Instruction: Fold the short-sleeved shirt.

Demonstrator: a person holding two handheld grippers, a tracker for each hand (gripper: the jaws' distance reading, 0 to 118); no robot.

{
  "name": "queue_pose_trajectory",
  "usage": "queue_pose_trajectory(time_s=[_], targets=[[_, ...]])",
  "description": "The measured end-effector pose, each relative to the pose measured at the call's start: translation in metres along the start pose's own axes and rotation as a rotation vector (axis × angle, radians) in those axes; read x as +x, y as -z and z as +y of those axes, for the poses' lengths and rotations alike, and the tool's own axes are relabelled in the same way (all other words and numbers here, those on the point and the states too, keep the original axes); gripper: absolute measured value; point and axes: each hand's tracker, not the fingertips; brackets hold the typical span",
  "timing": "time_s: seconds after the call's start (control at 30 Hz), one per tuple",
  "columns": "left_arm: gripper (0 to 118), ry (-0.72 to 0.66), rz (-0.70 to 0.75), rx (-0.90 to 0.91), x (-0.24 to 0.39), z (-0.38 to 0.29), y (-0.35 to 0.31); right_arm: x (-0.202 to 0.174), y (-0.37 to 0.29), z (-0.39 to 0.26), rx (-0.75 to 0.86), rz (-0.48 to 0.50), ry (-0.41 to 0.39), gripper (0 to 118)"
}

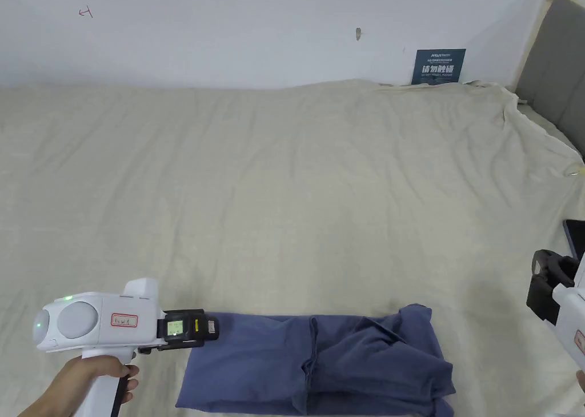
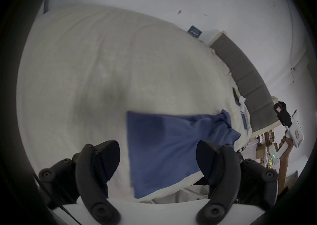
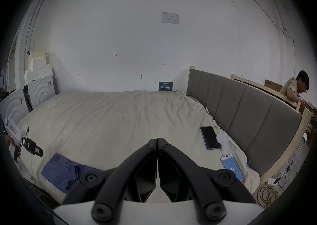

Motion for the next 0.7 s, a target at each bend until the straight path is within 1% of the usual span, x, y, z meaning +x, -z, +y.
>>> queue_pose_trajectory(time_s=[0.13,0.2,0.27,0.3,0.33,0.4,0.5,0.53,0.57,0.63,0.7], targets=[[96,-0.052,0.012,-0.026,-0.017,-0.009,0.017,-0.004,0.001,0.000,-0.007,0.000,-0.002,0],[93,-0.056,0.022,-0.041,-0.019,-0.014,0.025,-0.006,0.001,0.000,-0.012,0.001,-0.005,0],[77,-0.056,0.023,-0.055,-0.021,-0.017,0.035,-0.007,0.001,0.000,-0.017,0.000,-0.010,0],[72,-0.056,0.021,-0.059,-0.020,-0.019,0.038,-0.007,0.001,-0.001,-0.019,0.000,-0.011,0],[69,-0.052,0.014,-0.068,-0.018,-0.020,0.041,-0.006,0.001,-0.001,-0.020,-0.002,-0.010,0],[66,-0.048,0.008,-0.081,-0.017,-0.018,0.049,-0.006,0.002,-0.002,-0.025,-0.005,-0.009,0],[48,-0.030,0.026,-0.078,-0.010,-0.020,0.052,-0.005,0.002,-0.003,-0.029,-0.010,-0.007,0],[48,-0.027,0.018,-0.073,-0.019,-0.016,0.058,-0.004,0.001,-0.003,-0.029,-0.011,-0.006,0],[36,-0.030,0.013,-0.075,-0.018,-0.015,0.060,-0.004,0.001,-0.003,-0.029,-0.012,-0.006,0],[22,-0.031,0.006,-0.075,-0.014,-0.017,0.063,-0.003,0.001,-0.004,-0.030,-0.012,-0.007,0],[13,-0.009,0.022,-0.076,-0.013,-0.017,0.067,-0.002,0.000,-0.003,-0.030,-0.015,-0.004,0]])
